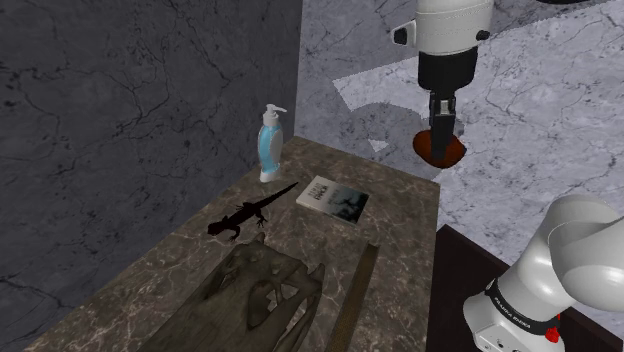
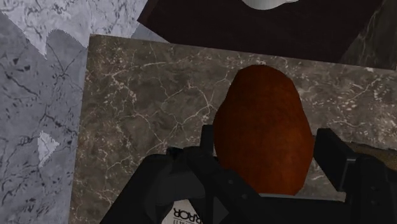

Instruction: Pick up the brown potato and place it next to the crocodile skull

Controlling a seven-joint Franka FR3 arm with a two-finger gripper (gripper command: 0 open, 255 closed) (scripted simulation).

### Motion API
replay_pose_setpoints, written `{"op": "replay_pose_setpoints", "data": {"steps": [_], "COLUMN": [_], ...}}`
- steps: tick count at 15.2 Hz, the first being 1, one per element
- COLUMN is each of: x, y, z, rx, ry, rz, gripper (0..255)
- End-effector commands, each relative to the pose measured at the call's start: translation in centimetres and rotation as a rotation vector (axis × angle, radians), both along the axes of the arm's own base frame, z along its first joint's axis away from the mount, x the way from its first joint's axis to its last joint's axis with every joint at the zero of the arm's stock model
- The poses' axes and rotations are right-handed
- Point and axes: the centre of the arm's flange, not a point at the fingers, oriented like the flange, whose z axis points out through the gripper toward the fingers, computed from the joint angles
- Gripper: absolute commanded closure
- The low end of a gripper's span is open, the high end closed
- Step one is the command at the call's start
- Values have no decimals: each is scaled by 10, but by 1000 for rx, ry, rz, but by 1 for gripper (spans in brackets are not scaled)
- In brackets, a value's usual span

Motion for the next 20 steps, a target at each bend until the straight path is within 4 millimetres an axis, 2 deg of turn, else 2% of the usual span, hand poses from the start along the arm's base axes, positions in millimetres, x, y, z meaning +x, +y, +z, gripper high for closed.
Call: {"op": "replay_pose_setpoints", "data": {"steps": [1,14,20], "x": [-13,-109,-109], "y": [21,161,161], "z": [0,1,-31], "rx": [0,0,0], "ry": [1,1,1], "rz": [-1,-1,-1], "gripper": [255,255,255]}}
